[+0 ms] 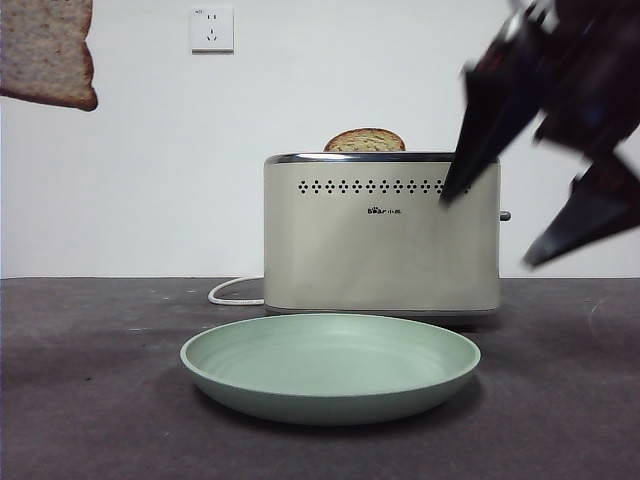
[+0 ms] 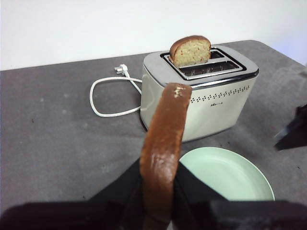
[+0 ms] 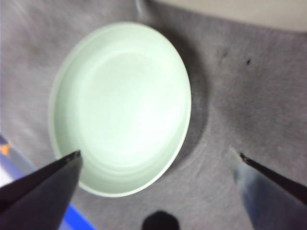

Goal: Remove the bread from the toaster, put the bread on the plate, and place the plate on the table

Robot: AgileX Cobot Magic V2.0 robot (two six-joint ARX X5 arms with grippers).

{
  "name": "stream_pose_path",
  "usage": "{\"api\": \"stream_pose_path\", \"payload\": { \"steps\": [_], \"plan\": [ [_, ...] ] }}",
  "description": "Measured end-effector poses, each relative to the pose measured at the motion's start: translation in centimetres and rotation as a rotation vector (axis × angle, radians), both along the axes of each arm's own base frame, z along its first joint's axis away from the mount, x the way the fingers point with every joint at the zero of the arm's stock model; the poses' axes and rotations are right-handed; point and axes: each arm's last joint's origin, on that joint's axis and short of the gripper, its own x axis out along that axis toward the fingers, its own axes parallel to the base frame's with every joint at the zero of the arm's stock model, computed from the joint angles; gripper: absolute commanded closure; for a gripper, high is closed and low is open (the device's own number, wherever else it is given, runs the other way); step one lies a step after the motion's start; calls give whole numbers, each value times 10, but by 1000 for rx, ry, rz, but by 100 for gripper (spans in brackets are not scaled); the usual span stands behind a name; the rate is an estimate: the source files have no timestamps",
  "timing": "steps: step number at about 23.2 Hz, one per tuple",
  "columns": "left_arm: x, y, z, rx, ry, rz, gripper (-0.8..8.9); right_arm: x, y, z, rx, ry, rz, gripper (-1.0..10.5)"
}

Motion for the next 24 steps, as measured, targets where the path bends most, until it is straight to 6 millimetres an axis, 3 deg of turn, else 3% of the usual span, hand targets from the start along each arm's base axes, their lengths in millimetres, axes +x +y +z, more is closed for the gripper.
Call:
{"api": "stream_pose_path", "payload": {
  "steps": [7,9,15,20,23,24],
  "plan": [
    [-1,-1,-1,-29,22,-42,820,14,23,-45,-43,116,60,484],
    [-1,-1,-1,-36,25,-42,820,16,28,-53,-50,133,73,534],
    [-2,-2,-1,-67,41,-75,820,20,37,-66,-56,135,92,800],
    [-2,-2,-1,-80,53,-76,820,23,38,-70,-53,124,90,836],
    [-2,-2,-2,-83,69,-72,820,24,38,-73,-67,127,76,969],
    [-3,-2,-2,-86,74,-74,820,25,38,-73,-76,126,71,962]
  ]
}}
